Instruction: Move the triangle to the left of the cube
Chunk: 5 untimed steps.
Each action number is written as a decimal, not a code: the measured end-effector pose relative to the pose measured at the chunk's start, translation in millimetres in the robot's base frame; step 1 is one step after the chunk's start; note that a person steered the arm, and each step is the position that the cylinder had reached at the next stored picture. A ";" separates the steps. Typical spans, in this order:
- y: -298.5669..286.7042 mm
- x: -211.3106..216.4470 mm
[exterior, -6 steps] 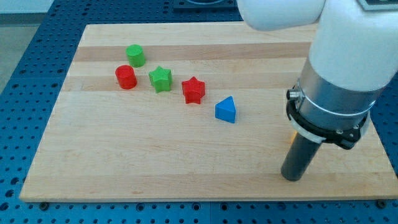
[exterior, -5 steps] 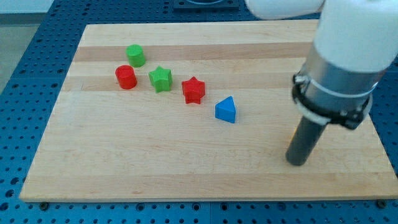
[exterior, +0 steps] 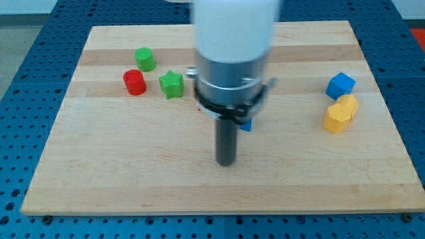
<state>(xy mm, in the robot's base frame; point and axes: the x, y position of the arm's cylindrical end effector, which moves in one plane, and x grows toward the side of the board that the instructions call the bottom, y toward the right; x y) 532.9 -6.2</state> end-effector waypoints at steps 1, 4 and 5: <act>38.3 -54.7; 27.4 -67.8; 14.5 -71.2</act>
